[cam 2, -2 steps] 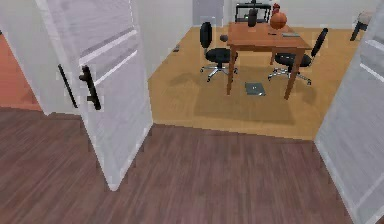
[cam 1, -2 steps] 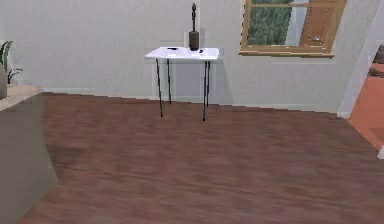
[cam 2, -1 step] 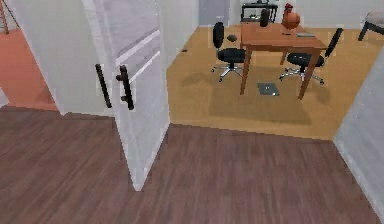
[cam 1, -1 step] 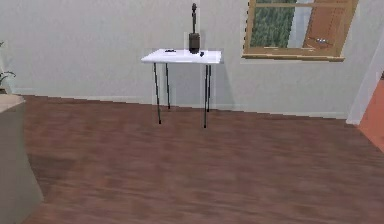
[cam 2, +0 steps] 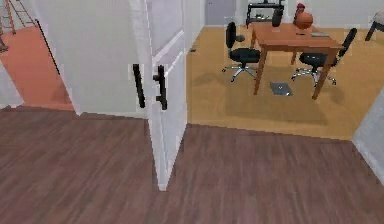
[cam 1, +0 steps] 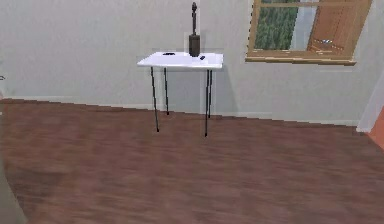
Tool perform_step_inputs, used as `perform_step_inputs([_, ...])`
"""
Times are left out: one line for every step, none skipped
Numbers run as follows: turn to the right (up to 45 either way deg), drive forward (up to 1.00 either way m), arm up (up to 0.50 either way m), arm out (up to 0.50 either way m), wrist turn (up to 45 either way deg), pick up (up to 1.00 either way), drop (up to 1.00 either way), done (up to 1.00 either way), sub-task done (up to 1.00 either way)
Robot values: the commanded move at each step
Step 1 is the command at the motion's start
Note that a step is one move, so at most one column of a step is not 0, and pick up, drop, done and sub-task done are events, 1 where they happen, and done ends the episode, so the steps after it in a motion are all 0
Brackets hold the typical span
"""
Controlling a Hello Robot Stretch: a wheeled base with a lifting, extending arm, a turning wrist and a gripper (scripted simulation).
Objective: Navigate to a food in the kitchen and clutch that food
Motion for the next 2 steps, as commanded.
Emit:
perform_step_inputs([45.0, 0.0, 0.0, 0.0, 0.0, 0.0, 0.0, 0.0, 0.0])
perform_step_inputs([3.0, 0.0, 0.0, 0.0, 0.0, 0.0, 0.0, 0.0, 0.0])
